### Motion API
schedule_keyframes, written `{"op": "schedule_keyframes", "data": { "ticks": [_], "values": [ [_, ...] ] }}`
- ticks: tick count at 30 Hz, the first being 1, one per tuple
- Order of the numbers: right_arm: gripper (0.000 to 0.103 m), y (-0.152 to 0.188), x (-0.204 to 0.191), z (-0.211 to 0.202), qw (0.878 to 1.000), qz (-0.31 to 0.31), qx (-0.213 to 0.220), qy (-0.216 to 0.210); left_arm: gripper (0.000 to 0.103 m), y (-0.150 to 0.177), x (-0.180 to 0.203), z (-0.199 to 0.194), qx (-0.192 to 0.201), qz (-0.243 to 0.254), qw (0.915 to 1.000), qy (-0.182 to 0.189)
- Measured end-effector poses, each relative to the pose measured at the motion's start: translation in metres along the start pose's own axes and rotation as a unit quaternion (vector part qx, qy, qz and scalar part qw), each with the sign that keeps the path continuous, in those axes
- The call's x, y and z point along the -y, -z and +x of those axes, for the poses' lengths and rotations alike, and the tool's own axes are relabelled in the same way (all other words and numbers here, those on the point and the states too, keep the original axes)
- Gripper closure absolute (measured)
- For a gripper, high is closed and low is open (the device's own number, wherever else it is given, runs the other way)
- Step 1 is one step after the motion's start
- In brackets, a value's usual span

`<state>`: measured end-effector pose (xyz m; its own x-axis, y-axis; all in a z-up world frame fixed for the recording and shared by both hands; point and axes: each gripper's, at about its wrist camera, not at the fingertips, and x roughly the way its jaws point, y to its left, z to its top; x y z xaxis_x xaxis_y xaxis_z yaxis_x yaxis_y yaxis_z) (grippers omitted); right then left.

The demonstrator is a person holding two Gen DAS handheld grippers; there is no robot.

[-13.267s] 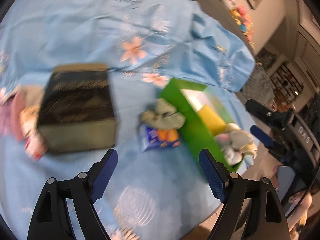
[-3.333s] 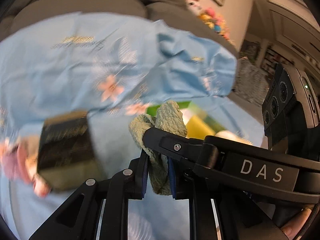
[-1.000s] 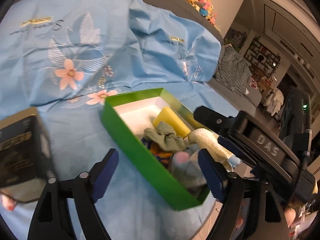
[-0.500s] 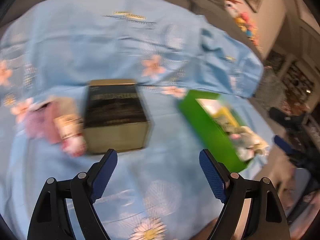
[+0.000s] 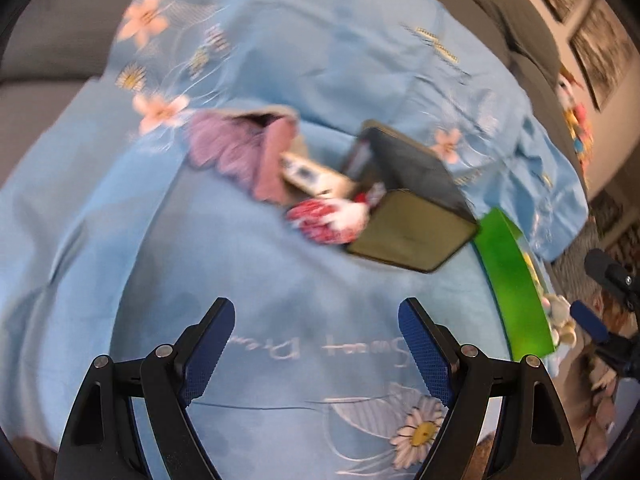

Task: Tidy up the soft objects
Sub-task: 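Move the right tool to the red-and-white knitted sock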

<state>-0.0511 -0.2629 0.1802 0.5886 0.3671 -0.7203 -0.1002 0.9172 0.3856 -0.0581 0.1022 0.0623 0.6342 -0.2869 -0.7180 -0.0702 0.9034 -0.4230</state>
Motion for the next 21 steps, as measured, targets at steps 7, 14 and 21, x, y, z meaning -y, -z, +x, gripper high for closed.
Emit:
{"op": "schedule_keyframes", "data": {
  "ticks": [7, 14, 21],
  "values": [
    [0.031, 0.017, -0.045, 0.054, 0.992, -0.019, -0.093, -0.082, 0.019, 0.005, -0.028, 0.008, 0.019, -0.057, 0.9981, 0.014],
    [0.059, 0.019, -0.083, 0.118, 0.984, 0.000, -0.153, -0.091, 0.019, 0.004, -0.043, 0.015, 0.012, -0.081, 0.9966, 0.003],
    [0.066, 0.019, -0.101, 0.160, 0.983, 0.005, -0.173, -0.060, 0.019, 0.001, -0.053, 0.020, -0.004, -0.109, 0.9939, 0.019]
  ]
}}
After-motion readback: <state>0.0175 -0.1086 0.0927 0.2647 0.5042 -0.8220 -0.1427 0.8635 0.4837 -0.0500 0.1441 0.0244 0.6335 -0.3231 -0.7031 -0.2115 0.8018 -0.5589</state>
